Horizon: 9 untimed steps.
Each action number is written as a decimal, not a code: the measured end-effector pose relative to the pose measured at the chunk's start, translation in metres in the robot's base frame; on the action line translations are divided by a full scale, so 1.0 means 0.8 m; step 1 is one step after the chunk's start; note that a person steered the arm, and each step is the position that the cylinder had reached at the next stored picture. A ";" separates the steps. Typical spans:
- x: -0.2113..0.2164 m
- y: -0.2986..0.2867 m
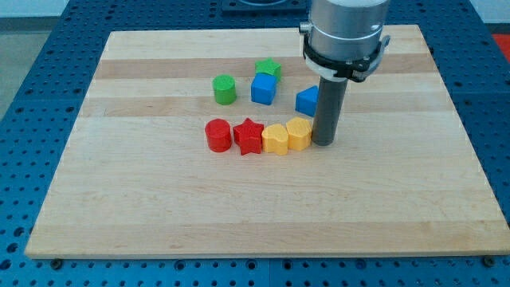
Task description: Push the yellow blocks closely to the red blocks
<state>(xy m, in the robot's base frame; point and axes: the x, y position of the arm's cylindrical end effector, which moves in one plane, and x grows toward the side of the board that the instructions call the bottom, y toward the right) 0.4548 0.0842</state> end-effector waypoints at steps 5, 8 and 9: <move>-0.032 -0.009; -0.029 -0.013; -0.021 -0.013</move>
<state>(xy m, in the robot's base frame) 0.4381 0.0738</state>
